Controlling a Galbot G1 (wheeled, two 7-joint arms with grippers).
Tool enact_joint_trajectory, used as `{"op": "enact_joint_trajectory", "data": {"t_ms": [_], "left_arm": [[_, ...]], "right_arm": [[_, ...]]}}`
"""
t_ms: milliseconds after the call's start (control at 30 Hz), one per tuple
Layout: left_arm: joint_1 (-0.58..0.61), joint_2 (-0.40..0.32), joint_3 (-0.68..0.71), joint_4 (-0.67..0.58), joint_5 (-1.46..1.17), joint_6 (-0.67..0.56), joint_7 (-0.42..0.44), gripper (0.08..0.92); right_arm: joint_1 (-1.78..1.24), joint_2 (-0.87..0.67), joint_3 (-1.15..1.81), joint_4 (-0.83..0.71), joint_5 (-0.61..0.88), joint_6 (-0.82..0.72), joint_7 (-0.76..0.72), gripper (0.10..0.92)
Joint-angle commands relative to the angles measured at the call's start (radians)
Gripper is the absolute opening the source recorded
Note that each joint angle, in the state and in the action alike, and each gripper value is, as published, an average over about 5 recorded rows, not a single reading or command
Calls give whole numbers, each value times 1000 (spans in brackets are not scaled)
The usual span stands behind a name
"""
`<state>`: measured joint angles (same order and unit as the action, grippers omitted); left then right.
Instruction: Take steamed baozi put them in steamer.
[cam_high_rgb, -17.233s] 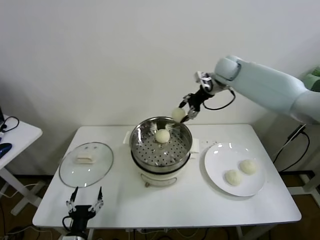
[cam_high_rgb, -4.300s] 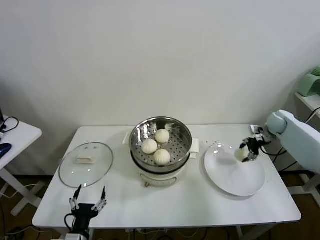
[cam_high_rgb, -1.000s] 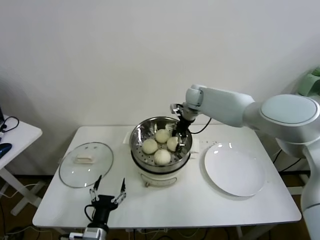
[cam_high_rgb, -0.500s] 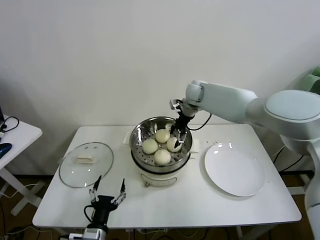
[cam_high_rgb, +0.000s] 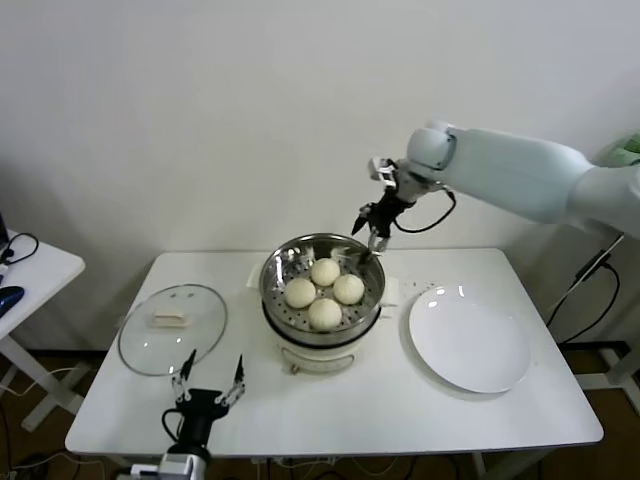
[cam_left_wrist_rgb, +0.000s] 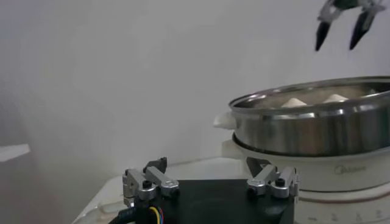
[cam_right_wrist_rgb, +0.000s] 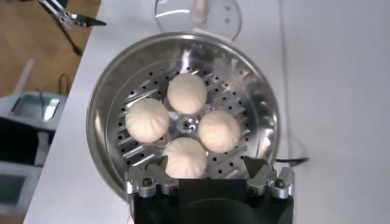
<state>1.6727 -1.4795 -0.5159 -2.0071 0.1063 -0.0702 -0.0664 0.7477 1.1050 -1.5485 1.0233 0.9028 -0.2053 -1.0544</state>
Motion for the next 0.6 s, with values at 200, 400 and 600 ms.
{"op": "enact_joint_trajectory", "data": {"t_ms": [200, 400, 600], "left_arm": [[-32, 15, -71, 14, -79, -11, 19, 823], [-43, 17, -93, 3, -114, -15, 44, 823], [-59, 14, -89, 3, -125, -20, 44, 823]], "right_arm": [[-203, -602, 372, 484, -157, -65, 410, 823], [-643, -714, 808, 533, -235, -3, 558, 823], [-1237, -625, 1445, 555, -329, 48, 622, 823]]}}
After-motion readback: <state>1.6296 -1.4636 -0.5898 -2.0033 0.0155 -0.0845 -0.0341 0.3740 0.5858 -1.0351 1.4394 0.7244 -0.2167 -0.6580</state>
